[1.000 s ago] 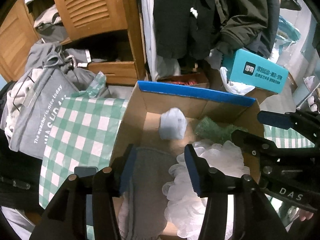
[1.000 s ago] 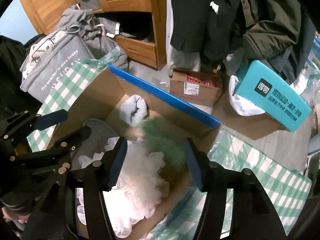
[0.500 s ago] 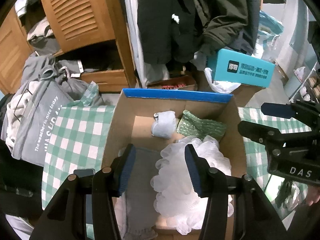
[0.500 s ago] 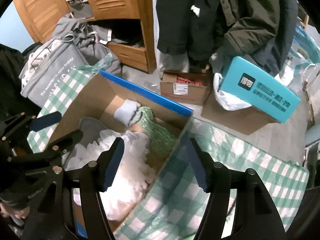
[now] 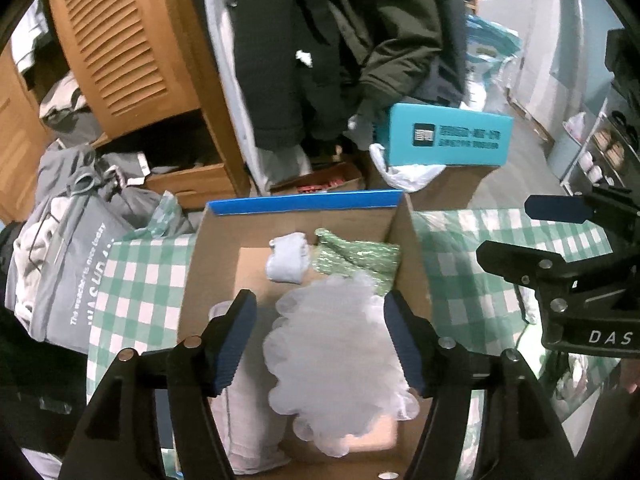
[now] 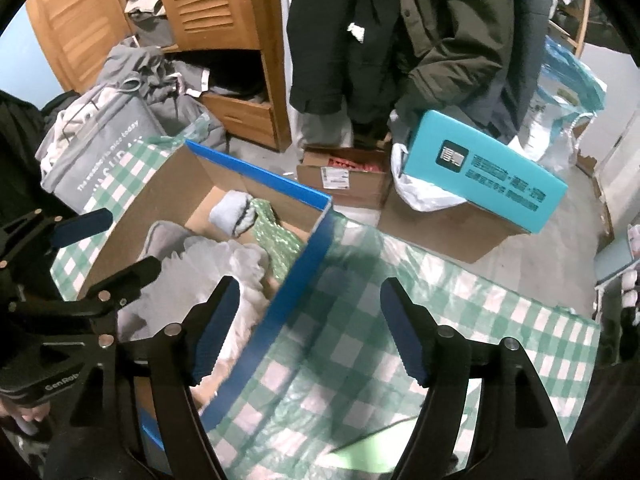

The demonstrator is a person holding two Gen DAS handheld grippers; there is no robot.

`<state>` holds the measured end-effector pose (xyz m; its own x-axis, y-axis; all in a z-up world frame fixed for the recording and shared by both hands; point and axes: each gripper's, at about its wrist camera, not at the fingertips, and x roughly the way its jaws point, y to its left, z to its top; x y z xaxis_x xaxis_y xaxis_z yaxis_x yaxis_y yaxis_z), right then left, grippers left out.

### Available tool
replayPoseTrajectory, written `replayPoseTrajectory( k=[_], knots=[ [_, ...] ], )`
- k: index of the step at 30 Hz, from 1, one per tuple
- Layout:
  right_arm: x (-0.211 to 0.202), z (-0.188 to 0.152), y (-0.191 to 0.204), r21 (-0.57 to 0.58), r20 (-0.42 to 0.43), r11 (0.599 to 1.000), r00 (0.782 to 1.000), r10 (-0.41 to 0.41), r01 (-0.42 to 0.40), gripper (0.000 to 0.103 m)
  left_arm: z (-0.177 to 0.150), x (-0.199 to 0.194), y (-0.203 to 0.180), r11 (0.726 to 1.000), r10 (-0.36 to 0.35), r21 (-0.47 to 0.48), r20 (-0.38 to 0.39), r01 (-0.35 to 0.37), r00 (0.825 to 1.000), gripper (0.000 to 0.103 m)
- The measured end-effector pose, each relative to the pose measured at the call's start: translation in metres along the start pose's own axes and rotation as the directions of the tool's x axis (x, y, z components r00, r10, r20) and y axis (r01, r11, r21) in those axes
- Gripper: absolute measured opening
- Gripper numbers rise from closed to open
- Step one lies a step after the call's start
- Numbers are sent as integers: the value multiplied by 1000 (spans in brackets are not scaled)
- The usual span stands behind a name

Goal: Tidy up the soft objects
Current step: 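Move both open tools back over the table toward the remaining items, then grasp the black sock with the left tool while the right tool grasps the grey cloth bundle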

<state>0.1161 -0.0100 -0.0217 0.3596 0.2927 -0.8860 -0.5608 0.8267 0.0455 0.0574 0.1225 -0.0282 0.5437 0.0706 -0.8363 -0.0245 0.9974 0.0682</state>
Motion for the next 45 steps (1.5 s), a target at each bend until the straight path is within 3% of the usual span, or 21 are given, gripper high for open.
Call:
replayPoseTrajectory(
  k=[6,12,24,45],
  knots=[
    [-12,-25,-20,14,-14,999,999,-32,32,74,-4,-5,-32,997,1,83,7,-2,1000,69],
    [-18,-54,-52,72,-45,995,997,-62,65,74,-9,-7,-59,991,-44,123,-7,45,999,69],
    [-34,-114,-95,140,-104,983,989,-102,116,74,-25,-4,-136,954,-106,276,-63,119,992,69],
    [-46,-185,-147,272,-158,952,982,-100,141,74,-57,16,-187,917,-121,357,-170,175,978,69]
  ],
)
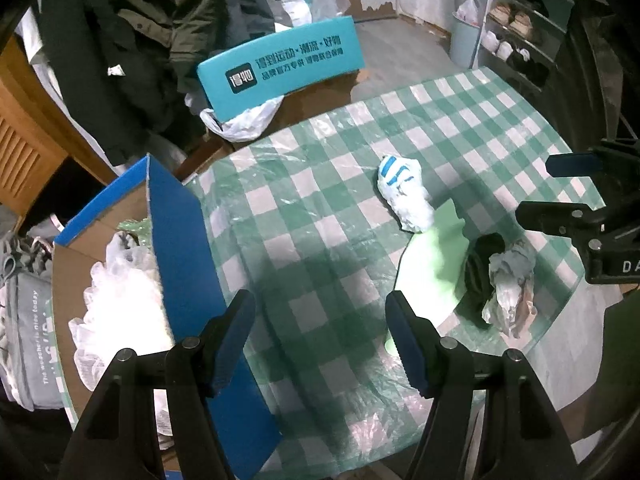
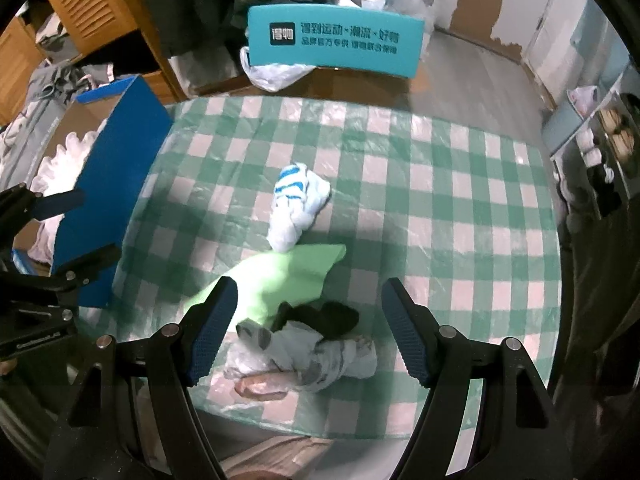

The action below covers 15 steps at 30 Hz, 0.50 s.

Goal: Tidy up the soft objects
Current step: 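Grasp the black sock with the left tool while the right tool grasps the grey cloth bundle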

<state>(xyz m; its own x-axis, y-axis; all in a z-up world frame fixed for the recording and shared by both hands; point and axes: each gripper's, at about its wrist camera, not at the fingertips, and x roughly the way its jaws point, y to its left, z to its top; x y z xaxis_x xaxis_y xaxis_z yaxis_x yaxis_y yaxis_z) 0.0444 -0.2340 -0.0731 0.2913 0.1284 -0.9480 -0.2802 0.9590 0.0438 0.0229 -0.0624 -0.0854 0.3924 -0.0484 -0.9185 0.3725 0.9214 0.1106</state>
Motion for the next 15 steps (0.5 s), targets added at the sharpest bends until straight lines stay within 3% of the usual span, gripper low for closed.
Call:
replayPoseTrajectory(
  k=[15],
  knots=[
    [49,-36,14,-18,-109,1000,994,-22,20,74,-6,23,-16,1000,-12,9,-64,13,998,69]
  ],
)
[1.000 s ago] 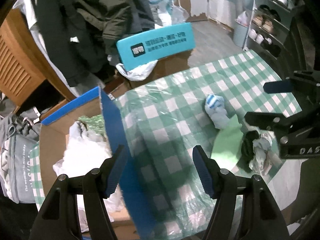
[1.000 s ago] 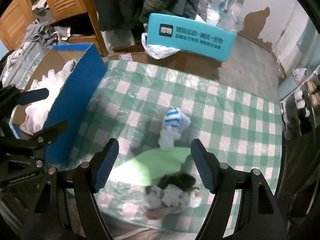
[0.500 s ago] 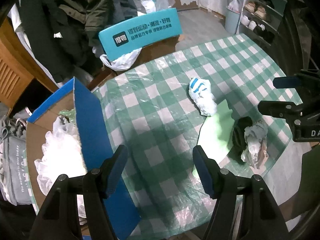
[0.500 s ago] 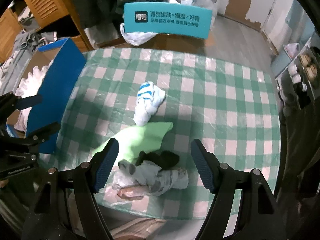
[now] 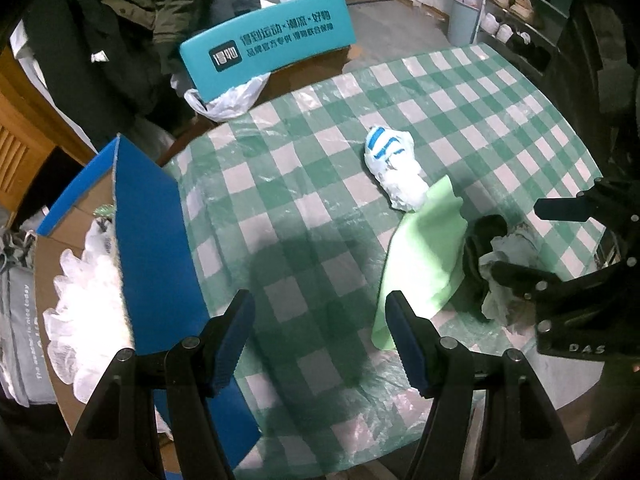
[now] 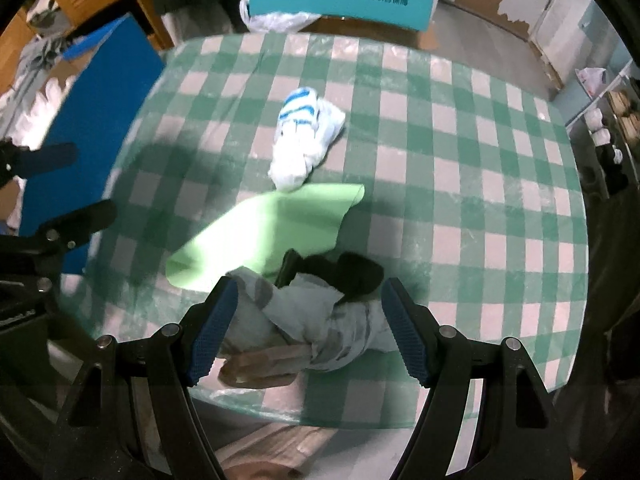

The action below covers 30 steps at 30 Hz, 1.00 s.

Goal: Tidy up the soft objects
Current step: 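Grasp the black sock with the left tool while the right tool grasps the grey cloth bundle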

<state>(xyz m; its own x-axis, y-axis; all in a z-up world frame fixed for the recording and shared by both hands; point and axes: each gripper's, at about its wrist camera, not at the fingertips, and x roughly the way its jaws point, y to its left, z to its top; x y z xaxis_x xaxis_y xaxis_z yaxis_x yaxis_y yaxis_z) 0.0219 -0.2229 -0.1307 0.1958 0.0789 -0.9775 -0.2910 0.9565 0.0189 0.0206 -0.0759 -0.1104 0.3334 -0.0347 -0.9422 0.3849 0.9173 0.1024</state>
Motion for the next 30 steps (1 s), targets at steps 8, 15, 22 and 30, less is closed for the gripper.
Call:
replayPoseTrajectory(
  k=[8,15,22,30],
  knots=[
    [13,-20,-11,-23,-56,999,997,-50,49,74,-3,10,-12,999,-5,34,-32,7,999,69],
    [12,-29,-46,52,-72,995,994,-76,80,74,1,18,-26,998,-31,59,-48,33,998,69],
    [12,-34,-77,120,-78,987,992,-94,103,74,4,21,-36,996,-37,75,-58,42,998,69],
    [13,-43,-100,176,-106,976,988,-114,132,74,9,20,-45,995,-49,85,-53,53,997,71]
  ],
)
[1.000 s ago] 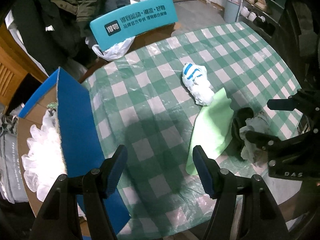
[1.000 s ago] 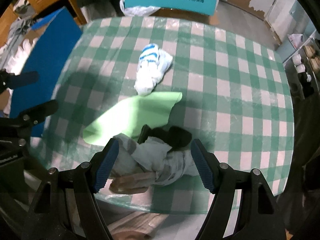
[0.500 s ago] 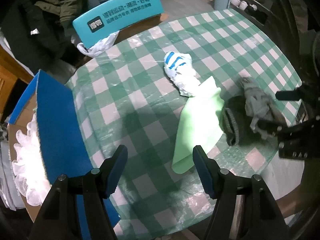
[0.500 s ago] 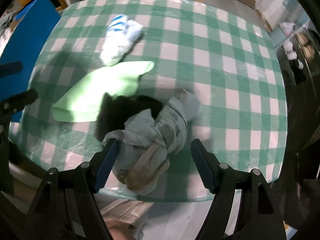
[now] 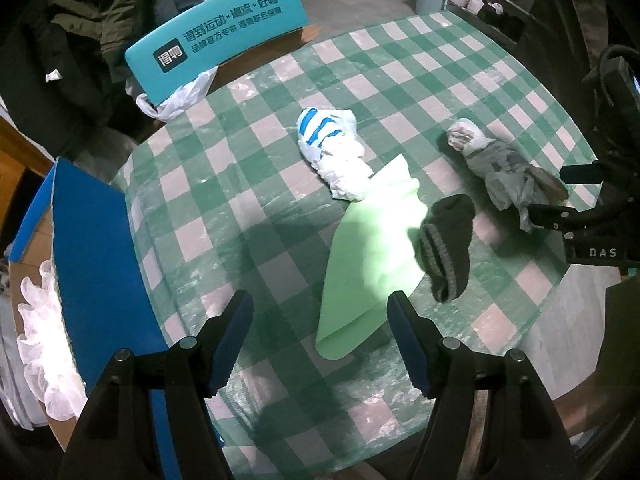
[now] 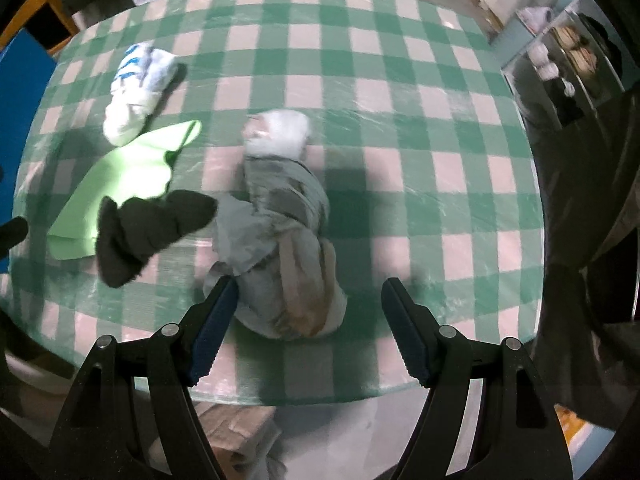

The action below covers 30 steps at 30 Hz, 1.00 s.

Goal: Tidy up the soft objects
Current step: 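Grasp the black sock with the left tool while the right tool grasps the grey cloth bundle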

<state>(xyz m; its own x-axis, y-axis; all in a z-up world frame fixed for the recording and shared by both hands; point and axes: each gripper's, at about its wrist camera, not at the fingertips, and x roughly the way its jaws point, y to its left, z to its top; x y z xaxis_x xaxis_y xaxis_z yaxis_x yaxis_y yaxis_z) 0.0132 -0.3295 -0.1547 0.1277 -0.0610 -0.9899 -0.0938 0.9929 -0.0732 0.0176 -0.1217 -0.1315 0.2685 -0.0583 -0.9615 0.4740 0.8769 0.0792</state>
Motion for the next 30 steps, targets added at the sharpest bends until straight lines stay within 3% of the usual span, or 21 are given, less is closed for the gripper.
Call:
replayPoseTrajectory(
  k=[13,30],
  knots=[
    [-18,13,-6,39,79,992,990,120,-124,75,8,0,-7,998,-64,-24,16,64,998,74],
    [23,30,12,15,75,993,990,119,-121,75,22,16,-24,991,-129,-23,-7,129,992,75]
  ],
)
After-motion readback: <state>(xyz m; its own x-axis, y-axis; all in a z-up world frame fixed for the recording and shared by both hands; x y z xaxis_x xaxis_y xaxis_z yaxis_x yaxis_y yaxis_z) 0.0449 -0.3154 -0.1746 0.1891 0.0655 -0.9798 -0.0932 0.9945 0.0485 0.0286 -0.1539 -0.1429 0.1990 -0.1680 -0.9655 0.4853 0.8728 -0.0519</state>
